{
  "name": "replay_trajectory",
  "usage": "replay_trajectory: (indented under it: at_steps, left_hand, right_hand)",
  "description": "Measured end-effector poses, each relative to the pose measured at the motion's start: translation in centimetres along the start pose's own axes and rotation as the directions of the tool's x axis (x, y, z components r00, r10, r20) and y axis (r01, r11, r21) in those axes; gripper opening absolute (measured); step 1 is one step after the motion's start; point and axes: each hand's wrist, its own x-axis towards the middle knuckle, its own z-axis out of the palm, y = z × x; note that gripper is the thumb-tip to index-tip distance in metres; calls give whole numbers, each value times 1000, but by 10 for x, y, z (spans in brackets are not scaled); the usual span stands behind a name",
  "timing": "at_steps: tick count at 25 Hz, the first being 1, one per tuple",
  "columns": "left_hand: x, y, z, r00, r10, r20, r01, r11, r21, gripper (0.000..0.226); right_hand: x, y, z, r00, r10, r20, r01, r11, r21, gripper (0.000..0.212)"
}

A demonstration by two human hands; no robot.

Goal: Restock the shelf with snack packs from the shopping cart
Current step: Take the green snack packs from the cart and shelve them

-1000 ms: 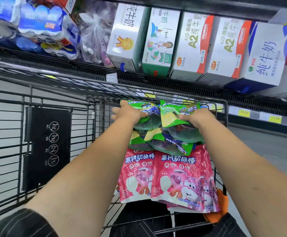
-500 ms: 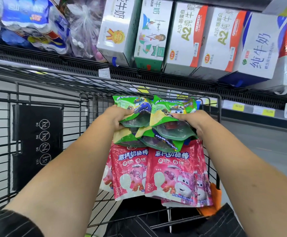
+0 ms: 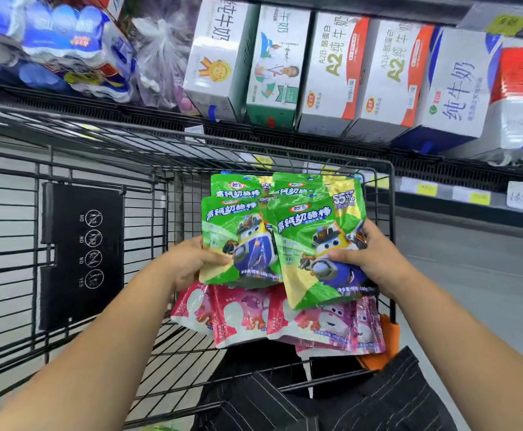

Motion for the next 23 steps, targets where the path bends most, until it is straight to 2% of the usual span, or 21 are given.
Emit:
replay_trajectory:
  at_steps: [2,4,6,8,9,13,15,18,19,23]
  left_hand:
    - [1,-3,0,1000,-9,19,8,997,71,40]
    - [1,0,3,1000,1,11,-2,996,91,44]
    - [1,3,8,999,27,17,-27,999,24,57]
    - [1,8,15,998,50,-45,-51,999,-17,76]
    - [4,9,17,995,59,-84,-59,998,6,76]
    - [0,10,24,986,127,-104,-118,989,91,23]
    - [-2,7,20,982,164,-89,-160,986,55,28]
    - [-14,4,8,974,220,-58,-222,974,-34,59]
    - [-20,5,7,971,233,-57,-236,971,-42,62]
    - [-51,9,13,949,315,19,-315,949,-7,25]
  right_hand:
    - [1,4,-1,999,44,18,-43,999,-26,66]
    - [3,2,-3,996,79,46,-75,995,-72,59]
    - [4,-1,-2,992,105,67,-98,990,-100,50]
    - [2,-6,1,990,118,77,-111,989,-97,42]
    - [0,-8,4,990,125,68,-118,988,-97,40]
    - [-13,-11,13,990,136,36,-134,990,-48,34]
    - [-21,-10,14,988,142,60,-143,990,11,36]
    - [-35,-14,12,993,92,78,-98,991,86,44]
    - [-40,-16,11,995,69,74,-77,991,112,43]
    - [-66,-28,-2,998,-18,62,4,976,220,44]
